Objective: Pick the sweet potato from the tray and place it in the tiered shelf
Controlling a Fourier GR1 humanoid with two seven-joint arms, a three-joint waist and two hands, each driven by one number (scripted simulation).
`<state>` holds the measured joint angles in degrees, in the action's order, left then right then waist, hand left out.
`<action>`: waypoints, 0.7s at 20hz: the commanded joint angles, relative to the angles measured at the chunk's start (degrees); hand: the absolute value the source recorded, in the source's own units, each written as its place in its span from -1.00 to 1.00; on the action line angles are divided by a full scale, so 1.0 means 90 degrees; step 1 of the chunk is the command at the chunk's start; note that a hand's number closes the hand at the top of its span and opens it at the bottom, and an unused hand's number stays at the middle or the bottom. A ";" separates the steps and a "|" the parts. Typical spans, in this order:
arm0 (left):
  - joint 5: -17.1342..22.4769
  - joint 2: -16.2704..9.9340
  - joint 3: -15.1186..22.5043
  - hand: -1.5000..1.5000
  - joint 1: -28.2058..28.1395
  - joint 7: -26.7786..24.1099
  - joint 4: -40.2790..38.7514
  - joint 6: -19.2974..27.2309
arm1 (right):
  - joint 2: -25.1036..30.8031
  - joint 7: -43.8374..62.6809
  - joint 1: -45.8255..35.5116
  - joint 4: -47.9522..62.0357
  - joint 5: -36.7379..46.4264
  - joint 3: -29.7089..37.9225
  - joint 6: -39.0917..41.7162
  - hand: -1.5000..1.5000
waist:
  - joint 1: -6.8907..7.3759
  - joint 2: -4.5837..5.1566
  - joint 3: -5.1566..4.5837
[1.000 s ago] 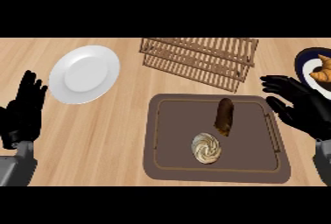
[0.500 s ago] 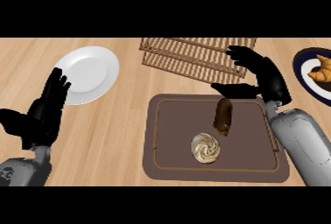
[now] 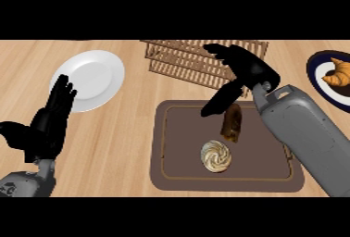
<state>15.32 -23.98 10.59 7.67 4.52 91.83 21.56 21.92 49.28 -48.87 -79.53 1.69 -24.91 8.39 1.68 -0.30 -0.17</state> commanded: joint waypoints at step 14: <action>-0.0112 0.0004 -0.0120 0.00 -0.0278 -0.0091 0.0126 -0.0071 | -0.1258 0.2213 -0.1882 0.2225 0.0751 -0.2288 0.2137 -1.00 | -0.0023 0.0028 0.0007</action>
<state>14.27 -23.27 10.60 7.13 4.99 92.59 21.69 14.35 60.21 -63.88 -63.47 7.35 -43.37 22.68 1.76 -0.03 -0.16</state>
